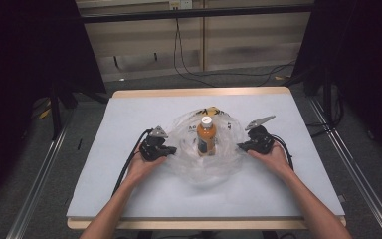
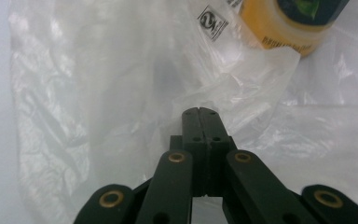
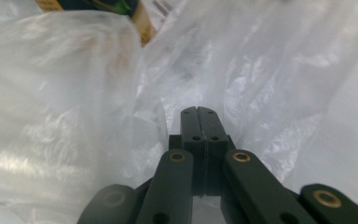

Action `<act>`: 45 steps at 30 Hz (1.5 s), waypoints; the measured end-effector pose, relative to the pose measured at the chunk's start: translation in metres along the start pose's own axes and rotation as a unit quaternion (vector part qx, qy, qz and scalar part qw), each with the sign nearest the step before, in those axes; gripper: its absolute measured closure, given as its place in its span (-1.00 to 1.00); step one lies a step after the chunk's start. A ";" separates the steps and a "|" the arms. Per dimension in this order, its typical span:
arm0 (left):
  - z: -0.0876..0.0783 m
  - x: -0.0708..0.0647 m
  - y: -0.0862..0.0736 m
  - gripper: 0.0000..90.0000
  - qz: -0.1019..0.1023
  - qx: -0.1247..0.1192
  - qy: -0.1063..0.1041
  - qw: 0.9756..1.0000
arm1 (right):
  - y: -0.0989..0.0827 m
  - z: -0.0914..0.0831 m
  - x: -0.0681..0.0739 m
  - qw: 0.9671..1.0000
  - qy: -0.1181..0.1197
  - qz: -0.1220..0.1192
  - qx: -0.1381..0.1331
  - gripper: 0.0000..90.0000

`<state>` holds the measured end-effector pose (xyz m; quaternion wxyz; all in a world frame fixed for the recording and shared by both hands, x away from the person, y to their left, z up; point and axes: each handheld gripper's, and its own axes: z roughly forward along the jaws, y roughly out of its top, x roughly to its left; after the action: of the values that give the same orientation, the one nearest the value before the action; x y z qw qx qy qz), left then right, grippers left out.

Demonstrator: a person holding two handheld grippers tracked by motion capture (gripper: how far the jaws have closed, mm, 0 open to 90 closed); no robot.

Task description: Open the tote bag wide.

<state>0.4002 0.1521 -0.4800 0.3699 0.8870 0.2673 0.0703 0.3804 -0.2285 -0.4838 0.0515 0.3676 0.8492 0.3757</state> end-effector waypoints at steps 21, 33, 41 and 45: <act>-0.040 -0.030 0.014 1.00 0.016 -0.142 -0.056 0.988 | -0.003 -0.048 0.020 0.986 0.003 0.025 -0.166 1.00; -0.084 -0.038 -0.011 -0.14 0.008 -0.224 0.000 0.975 | -0.023 -0.085 0.046 0.969 -0.028 0.020 -0.244 -0.62; -0.101 -0.047 -0.035 -0.78 0.004 -0.218 0.024 0.976 | -0.045 -0.102 0.065 0.962 -0.063 0.029 -0.263 -0.94; -0.108 -0.050 -0.053 -0.82 -0.001 -0.233 0.029 0.972 | -0.060 -0.113 0.066 0.960 -0.079 0.034 -0.265 -0.94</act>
<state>0.3007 0.2236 -0.4352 0.5586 0.7737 0.2549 0.1560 0.2566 -0.2796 -0.4317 0.2012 0.3980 0.6997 0.5582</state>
